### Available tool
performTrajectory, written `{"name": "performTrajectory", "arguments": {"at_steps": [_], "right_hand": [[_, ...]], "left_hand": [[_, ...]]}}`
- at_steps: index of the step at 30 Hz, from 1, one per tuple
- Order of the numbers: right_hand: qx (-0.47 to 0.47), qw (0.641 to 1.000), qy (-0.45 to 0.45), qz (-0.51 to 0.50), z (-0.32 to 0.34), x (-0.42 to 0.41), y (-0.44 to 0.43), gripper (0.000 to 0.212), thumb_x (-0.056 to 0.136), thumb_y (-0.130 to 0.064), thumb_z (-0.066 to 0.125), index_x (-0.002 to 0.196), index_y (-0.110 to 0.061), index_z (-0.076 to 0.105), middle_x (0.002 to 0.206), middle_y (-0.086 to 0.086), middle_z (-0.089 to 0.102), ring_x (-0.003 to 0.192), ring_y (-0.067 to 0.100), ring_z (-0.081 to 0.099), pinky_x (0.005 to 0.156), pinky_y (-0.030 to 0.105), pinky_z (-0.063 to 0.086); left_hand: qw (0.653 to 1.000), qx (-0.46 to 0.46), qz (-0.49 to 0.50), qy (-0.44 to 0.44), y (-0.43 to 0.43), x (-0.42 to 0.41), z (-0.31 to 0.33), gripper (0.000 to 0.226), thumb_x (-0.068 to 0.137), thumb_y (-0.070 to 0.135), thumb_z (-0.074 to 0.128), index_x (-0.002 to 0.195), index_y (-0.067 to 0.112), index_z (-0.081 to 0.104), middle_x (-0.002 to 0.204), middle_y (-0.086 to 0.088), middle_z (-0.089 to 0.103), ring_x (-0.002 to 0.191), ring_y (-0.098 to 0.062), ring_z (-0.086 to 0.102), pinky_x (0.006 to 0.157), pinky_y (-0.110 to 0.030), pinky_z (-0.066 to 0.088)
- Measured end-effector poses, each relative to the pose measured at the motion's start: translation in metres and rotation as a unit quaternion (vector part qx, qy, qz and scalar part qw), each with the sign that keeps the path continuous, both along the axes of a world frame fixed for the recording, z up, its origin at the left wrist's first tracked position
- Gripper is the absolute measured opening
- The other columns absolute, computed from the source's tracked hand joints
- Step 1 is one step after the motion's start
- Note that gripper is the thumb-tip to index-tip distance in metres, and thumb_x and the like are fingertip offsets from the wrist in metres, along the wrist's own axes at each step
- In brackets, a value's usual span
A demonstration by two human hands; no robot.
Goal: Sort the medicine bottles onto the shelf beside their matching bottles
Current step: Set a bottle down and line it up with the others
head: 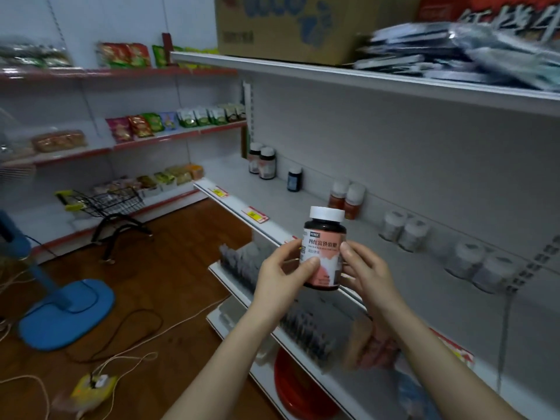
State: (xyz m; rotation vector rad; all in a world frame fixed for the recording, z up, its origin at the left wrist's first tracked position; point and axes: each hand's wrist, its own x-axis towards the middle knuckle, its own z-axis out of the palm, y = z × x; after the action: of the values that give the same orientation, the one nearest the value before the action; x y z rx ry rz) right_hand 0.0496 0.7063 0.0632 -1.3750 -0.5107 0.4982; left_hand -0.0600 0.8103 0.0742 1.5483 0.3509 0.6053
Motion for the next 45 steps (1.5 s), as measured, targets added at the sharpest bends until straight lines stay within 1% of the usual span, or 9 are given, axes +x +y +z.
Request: {"name": "performTrajectory", "arguments": {"at_steps": [7,15,19,24,26,34,36,40,45], "right_hand": [[0.004,0.998,0.003,0.055,-0.012,0.042,0.111,0.015,0.090,-0.020,0.051,0.094,-0.015,0.064,0.090,0.008,0.068,0.072,0.014,0.066,0.057,0.019,0.053],[0.008,0.996,-0.006,0.089,0.003,0.092,0.244,0.028,0.080,-0.032,0.057,0.098,-0.013,0.064,0.096,0.011,0.069,0.080,0.020,0.066,0.063,0.023,0.054],[0.000,0.995,-0.015,0.099,0.005,0.106,0.300,0.041,0.071,-0.040,0.060,0.102,-0.014,0.064,0.100,0.010,0.068,0.084,0.019,0.067,0.063,0.022,0.053],[-0.010,0.997,-0.028,0.076,0.000,0.121,0.358,0.048,0.074,-0.042,0.064,0.113,-0.014,0.061,0.112,0.009,0.067,0.101,0.022,0.066,0.082,0.032,0.053],[-0.010,0.998,-0.028,0.052,-0.002,0.123,0.381,0.053,0.074,-0.043,0.065,0.117,-0.014,0.059,0.117,0.009,0.065,0.106,0.022,0.064,0.090,0.037,0.051],[-0.031,0.999,-0.017,-0.036,-0.007,0.109,0.449,0.053,0.070,-0.043,0.063,0.118,-0.021,0.057,0.121,0.003,0.062,0.110,0.019,0.060,0.096,0.040,0.049],[-0.073,0.996,-0.037,-0.041,-0.009,0.108,0.454,0.055,0.068,-0.045,0.061,0.119,-0.027,0.053,0.119,-0.004,0.060,0.110,0.014,0.059,0.092,0.034,0.051],[-0.129,0.986,-0.082,-0.060,-0.009,0.121,0.463,0.026,0.082,-0.032,0.060,0.105,-0.042,0.053,0.100,-0.014,0.065,0.094,0.003,0.062,0.072,0.018,0.054],[-0.169,0.978,-0.095,-0.081,-0.009,0.157,0.474,0.033,0.084,-0.032,0.061,0.116,-0.036,0.053,0.100,-0.013,0.066,0.094,0.004,0.062,0.072,0.017,0.048]], "left_hand": [[0.999,0.015,0.039,0.000,0.103,0.034,-0.008,0.034,0.083,0.012,0.062,0.117,0.014,0.057,0.109,0.000,0.066,0.101,-0.009,0.062,0.085,-0.017,0.051],[0.997,0.045,0.064,0.014,0.233,0.077,0.008,0.030,0.084,0.014,0.061,0.110,0.027,0.053,0.098,0.015,0.062,0.084,0.015,0.060,0.074,-0.006,0.049],[0.997,0.034,0.067,0.008,0.286,0.087,0.010,0.034,0.085,0.014,0.060,0.116,0.025,0.052,0.099,0.016,0.060,0.088,0.007,0.060,0.073,-0.006,0.050],[0.998,0.052,0.040,0.013,0.356,0.103,0.005,0.037,0.084,0.019,0.061,0.118,0.025,0.050,0.105,0.016,0.057,0.102,0.001,0.056,0.079,-0.009,0.050],[0.998,0.058,0.015,0.017,0.386,0.110,0.004,0.041,0.084,0.019,0.061,0.123,0.021,0.049,0.105,0.015,0.058,0.097,0.004,0.056,0.072,-0.006,0.050],[0.990,0.071,-0.111,0.045,0.487,0.131,-0.003,0.046,0.082,0.021,0.063,0.125,0.020,0.047,0.103,0.020,0.056,0.094,0.008,0.056,0.067,-0.001,0.046],[0.987,0.066,-0.137,0.056,0.501,0.140,-0.008,0.044,0.082,0.020,0.064,0.123,0.023,0.048,0.102,0.020,0.056,0.094,0.009,0.055,0.068,-0.001,0.046],[0.978,0.068,-0.182,0.071,0.517,0.166,-0.015,0.038,0.082,0.015,0.063,0.114,0.028,0.047,0.099,0.020,0.056,0.089,0.010,0.056,0.068,-0.003,0.048],[0.975,0.077,-0.199,0.062,0.532,0.209,-0.023,0.044,0.084,0.010,0.061,0.125,0.011,0.047,0.097,0.015,0.056,0.080,0.014,0.056,0.064,0.001,0.044]]}}
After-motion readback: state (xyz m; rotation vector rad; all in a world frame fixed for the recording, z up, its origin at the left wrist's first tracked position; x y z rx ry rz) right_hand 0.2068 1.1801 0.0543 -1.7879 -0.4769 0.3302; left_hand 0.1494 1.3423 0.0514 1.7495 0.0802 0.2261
